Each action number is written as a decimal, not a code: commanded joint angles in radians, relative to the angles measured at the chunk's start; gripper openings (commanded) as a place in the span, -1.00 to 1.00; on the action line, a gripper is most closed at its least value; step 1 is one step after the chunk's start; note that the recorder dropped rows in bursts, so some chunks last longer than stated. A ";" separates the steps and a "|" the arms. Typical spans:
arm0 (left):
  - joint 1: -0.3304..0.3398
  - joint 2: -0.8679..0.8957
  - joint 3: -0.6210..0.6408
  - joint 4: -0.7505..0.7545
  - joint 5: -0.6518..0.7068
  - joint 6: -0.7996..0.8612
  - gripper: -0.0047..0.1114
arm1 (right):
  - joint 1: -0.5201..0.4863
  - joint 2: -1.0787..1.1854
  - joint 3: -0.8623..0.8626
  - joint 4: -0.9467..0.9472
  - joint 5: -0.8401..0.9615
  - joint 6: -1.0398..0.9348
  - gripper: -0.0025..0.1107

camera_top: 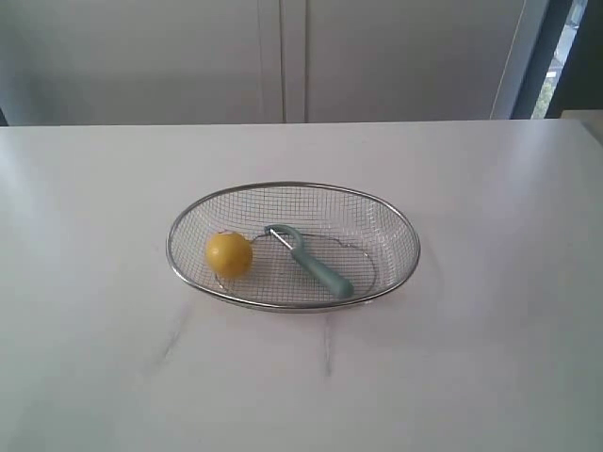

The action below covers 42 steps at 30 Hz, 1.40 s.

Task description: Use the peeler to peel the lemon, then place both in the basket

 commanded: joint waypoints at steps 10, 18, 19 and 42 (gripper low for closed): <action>-0.088 -0.005 0.004 -0.009 -0.003 -0.009 -0.92 | -0.009 -0.004 0.005 0.000 -0.006 0.005 -0.96; -0.095 -0.005 0.004 -0.009 -0.003 -0.009 -0.92 | -0.009 -0.004 0.005 0.000 -0.006 0.005 -0.96; -0.095 -0.005 0.004 -0.009 -0.003 -0.009 -0.92 | -0.009 -0.004 0.005 0.000 -0.006 0.005 -0.96; -0.095 -0.005 0.004 -0.009 -0.003 -0.009 -0.92 | -0.683 -0.304 0.272 0.065 -0.323 0.328 -0.96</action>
